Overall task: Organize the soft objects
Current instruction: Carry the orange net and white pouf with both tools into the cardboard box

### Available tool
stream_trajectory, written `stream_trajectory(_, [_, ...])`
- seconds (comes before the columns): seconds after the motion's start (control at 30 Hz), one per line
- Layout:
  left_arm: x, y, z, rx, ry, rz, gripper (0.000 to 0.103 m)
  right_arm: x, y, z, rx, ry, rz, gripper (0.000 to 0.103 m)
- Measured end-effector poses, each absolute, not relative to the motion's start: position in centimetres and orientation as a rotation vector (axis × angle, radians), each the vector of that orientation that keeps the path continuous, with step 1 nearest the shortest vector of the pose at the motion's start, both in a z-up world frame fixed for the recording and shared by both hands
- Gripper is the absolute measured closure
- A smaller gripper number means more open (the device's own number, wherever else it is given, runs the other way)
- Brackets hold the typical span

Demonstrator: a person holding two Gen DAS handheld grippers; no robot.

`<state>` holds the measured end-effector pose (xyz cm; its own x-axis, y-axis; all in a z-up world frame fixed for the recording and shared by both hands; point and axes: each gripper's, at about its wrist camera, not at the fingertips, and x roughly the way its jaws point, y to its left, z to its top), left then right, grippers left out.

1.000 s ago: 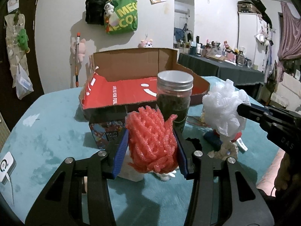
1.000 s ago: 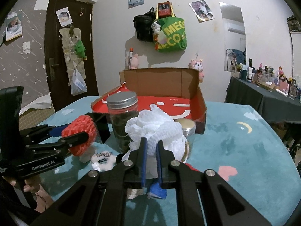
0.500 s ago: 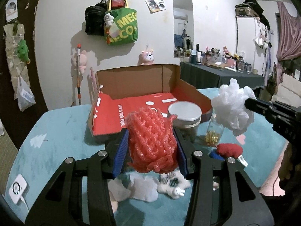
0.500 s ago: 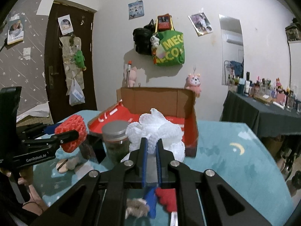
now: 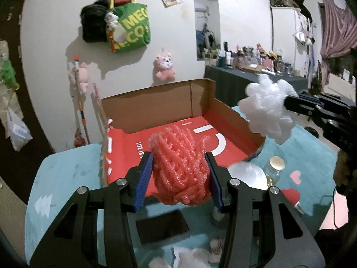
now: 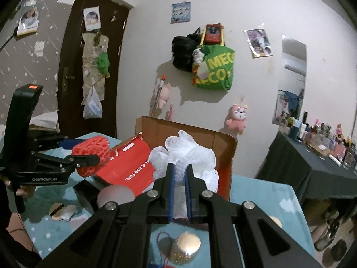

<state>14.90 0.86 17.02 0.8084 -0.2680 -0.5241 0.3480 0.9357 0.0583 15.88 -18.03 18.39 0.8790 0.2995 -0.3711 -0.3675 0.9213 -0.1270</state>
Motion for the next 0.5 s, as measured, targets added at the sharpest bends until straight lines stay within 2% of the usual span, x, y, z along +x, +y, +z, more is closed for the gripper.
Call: stream_trajectory(0.5, [29.2, -1.6, 15.8, 0.232, 0.765, -0.398, 0.058, 31.1, -15.0, 16.8, -0.297, 0.599, 0.427, 0.094])
